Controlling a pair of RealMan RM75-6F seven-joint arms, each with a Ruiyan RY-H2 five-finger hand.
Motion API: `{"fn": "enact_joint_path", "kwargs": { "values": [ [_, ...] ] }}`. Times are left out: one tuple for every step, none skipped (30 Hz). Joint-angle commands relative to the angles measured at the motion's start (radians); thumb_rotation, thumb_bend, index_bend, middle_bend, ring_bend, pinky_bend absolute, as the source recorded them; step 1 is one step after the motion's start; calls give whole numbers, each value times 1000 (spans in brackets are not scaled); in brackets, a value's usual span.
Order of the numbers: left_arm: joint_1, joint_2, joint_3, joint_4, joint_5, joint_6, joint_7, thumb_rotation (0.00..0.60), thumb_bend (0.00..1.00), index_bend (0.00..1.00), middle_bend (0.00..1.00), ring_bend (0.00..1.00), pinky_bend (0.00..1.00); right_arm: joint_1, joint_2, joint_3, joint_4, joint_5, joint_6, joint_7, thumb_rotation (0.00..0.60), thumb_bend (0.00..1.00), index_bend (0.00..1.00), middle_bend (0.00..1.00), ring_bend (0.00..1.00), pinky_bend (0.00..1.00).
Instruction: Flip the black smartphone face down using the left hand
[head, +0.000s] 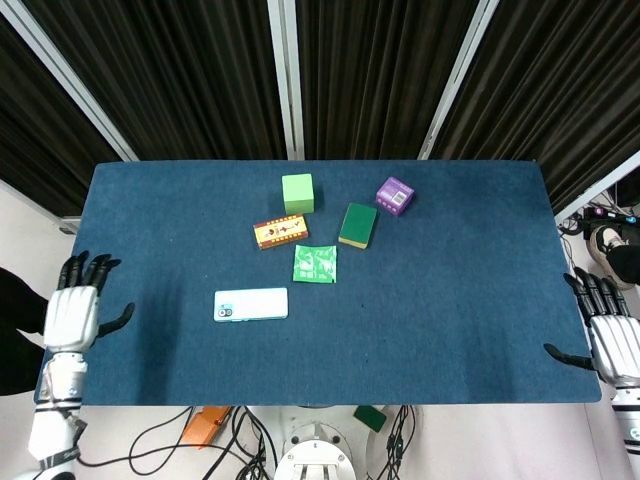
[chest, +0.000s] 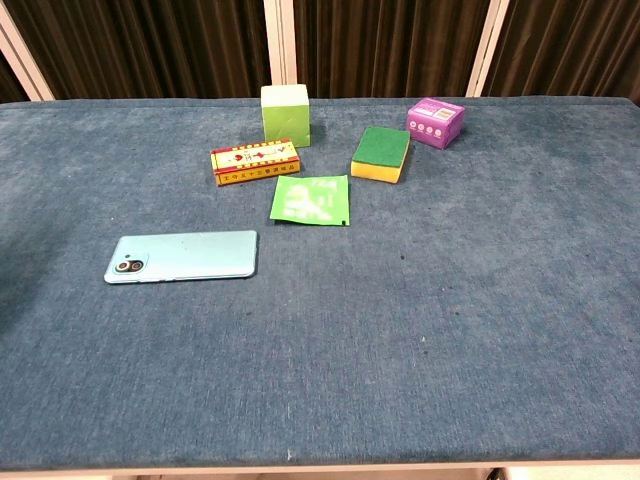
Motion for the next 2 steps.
{"fn": "enact_joint_path", "kwargs": {
  "values": [
    [73, 48, 52, 2, 50, 72, -17, 600, 253, 187, 138, 44, 46, 3, -1, -3, -6, -12, 3, -7, 600, 148, 0, 0, 0, 0],
    [90, 59, 63, 3, 64, 88, -22, 600, 244, 187, 137, 44, 46, 5, -1, -4, -10, -16, 2, -10, 600, 149, 0, 0, 0, 0]
  ]
}}
